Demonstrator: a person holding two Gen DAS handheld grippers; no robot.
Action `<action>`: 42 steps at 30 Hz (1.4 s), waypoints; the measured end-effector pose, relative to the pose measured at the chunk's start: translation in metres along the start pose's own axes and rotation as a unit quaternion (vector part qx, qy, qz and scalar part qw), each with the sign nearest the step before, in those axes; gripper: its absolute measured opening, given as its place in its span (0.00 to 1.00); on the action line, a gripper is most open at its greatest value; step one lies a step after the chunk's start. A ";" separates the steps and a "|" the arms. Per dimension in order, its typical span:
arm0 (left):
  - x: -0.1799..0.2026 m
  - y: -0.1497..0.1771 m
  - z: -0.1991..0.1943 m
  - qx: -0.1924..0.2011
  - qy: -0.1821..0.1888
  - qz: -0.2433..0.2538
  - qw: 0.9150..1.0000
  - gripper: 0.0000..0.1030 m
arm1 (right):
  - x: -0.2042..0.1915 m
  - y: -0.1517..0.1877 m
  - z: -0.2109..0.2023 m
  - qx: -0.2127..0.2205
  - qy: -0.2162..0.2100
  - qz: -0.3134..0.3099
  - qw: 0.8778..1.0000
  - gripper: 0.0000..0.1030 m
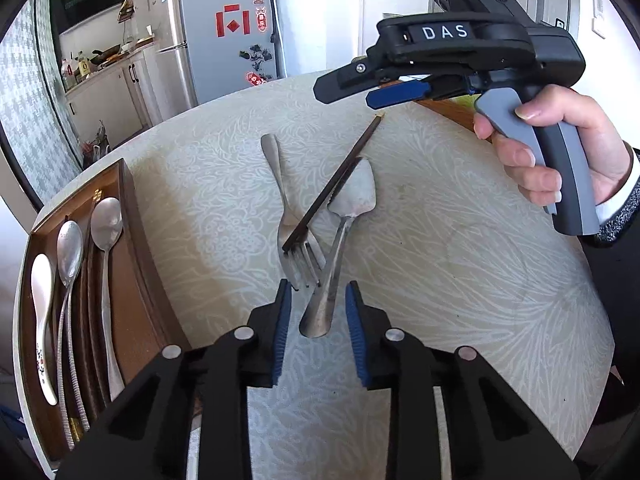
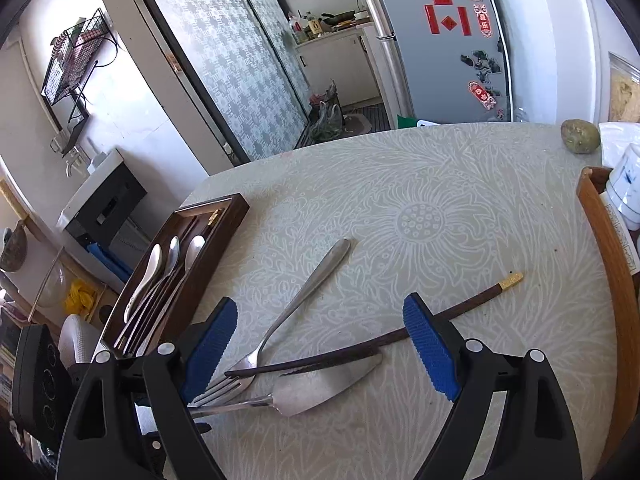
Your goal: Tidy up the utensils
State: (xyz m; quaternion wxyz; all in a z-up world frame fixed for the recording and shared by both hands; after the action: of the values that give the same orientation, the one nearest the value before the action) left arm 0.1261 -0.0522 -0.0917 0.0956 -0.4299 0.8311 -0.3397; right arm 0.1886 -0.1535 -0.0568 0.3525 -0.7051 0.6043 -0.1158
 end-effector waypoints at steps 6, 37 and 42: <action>0.007 0.005 0.000 -0.008 0.002 0.005 1.000 0.17 | 0.008 0.009 0.003 -0.014 -0.002 0.016 1.000 0.84; 0.051 0.005 -0.015 0.024 0.053 0.011 0.998 0.12 | 0.001 0.059 0.002 -0.087 -0.061 0.106 0.989 0.13; 0.044 0.006 -0.030 0.040 0.046 0.005 0.998 0.12 | -0.018 0.047 -0.004 -0.077 -0.068 0.092 0.990 0.13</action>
State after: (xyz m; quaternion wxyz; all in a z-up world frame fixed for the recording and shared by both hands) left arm 0.0817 -0.0693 -0.0675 0.0761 -0.4050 0.8225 -0.3921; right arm 0.1460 -0.1391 -0.0793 0.3467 -0.6775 0.6486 0.0119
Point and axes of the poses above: each gripper's, at about its wrist camera, not at the fingertips, and z roughly the way its jaws point, x to its right, y to its underside, the point moved 7 cm from there along z, roughly the way its jaws point, and after that the axes turned 12 degrees about y, right-handed, at the moved point
